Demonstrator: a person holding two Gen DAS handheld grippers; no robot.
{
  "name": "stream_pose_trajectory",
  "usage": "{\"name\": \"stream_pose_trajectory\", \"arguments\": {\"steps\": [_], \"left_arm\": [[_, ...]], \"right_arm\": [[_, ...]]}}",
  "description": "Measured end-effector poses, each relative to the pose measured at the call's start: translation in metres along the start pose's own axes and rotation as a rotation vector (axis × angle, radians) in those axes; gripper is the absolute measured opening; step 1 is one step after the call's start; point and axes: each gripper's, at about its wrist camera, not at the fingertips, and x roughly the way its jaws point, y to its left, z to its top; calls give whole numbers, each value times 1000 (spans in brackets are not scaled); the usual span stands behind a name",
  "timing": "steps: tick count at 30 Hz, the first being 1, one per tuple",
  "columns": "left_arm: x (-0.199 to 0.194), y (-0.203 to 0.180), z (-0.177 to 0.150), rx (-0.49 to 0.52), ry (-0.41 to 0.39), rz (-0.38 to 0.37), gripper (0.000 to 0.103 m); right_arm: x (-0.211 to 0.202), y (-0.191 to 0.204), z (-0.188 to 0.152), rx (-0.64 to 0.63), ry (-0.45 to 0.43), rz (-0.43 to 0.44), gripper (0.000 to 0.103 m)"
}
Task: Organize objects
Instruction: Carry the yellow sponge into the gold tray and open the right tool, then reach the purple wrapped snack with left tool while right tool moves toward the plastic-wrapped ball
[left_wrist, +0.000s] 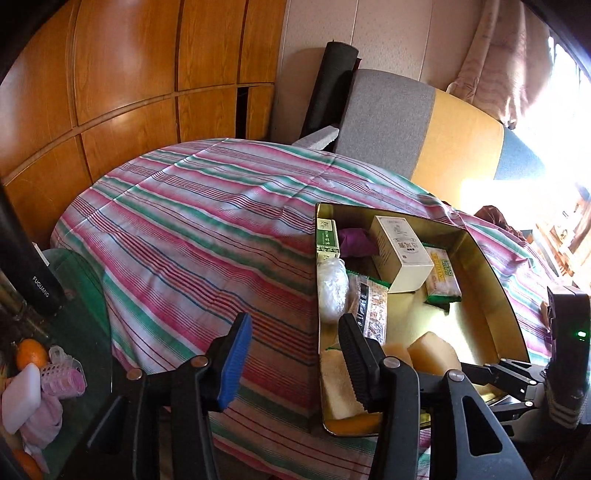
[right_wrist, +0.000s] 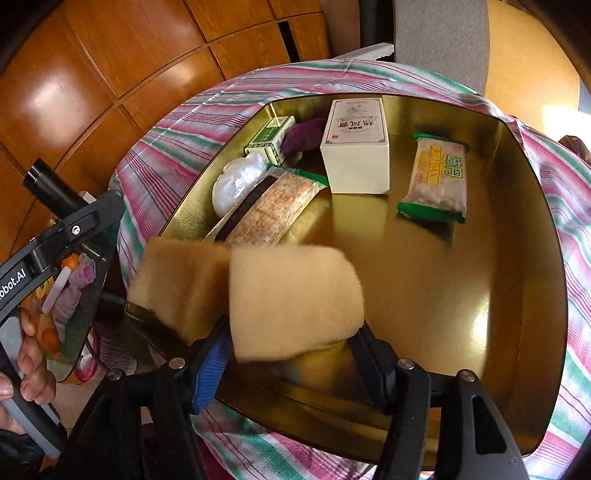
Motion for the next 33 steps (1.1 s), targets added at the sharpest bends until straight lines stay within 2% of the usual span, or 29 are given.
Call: {"name": "stream_pose_trajectory", "arguments": {"steps": [6, 16, 23, 33], "left_arm": [[-6, -10, 0, 29, -14, -6, 53], [-19, -36, -1, 106, -38, -22, 55], [-25, -65, -3, 177, -40, -64, 56], [-29, -119, -7, 301, -39, -129, 59]], "right_arm": [[-15, -3, -5, 12, -39, 2, 65], [-72, -25, -16, 65, -160, -44, 65], [-113, -67, -31, 159, -228, -117, 65], [-169, -151, -64, 315, -291, -267, 65]]}}
